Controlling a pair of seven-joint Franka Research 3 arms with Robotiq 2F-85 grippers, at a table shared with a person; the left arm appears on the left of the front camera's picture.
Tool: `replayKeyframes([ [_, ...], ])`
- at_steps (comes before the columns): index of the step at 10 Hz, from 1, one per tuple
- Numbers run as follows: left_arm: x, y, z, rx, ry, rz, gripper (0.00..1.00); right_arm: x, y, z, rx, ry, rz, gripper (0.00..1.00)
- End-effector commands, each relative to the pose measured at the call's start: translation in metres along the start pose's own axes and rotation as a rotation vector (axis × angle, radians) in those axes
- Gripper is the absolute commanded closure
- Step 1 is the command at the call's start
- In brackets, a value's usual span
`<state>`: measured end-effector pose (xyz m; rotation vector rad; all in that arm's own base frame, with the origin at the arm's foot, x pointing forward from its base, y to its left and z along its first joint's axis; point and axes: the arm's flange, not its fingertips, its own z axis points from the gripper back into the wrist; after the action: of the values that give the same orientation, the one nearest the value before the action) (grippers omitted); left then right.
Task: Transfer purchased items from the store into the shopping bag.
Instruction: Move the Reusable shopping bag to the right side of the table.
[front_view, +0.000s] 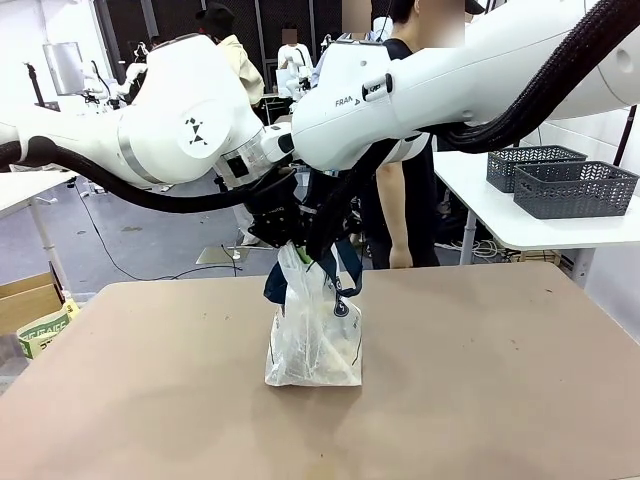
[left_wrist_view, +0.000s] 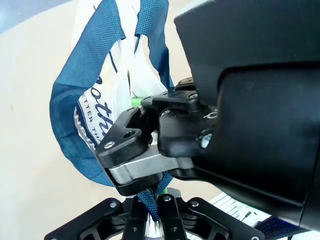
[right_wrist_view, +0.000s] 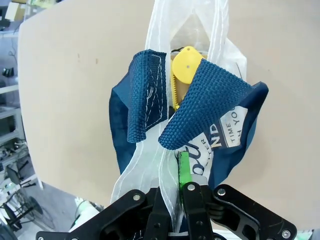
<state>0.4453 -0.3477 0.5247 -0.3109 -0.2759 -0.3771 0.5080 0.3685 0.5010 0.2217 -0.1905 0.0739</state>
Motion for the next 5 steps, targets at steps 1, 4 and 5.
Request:
replayKeyframes([
  [1, 0.0001, 0.0006, 0.0, -0.002, 0.0, 0.003, 1.0, -0.0043, -0.0136, -0.0043, 0.022, -0.006, 0.016, 1.0],
  [4, 0.0001, 0.0006, 0.0, -0.002, 0.0, 0.003, 1.0, -0.0042, -0.0188, 0.0015, 0.065, -0.029, 0.013, 0.54],
  [5, 0.0001, 0.0006, 0.0, -0.002, 0.0, 0.003, 1.0, -0.0027, -0.0227, 0.0046, 0.081, -0.038, 0.003, 0.34],
])
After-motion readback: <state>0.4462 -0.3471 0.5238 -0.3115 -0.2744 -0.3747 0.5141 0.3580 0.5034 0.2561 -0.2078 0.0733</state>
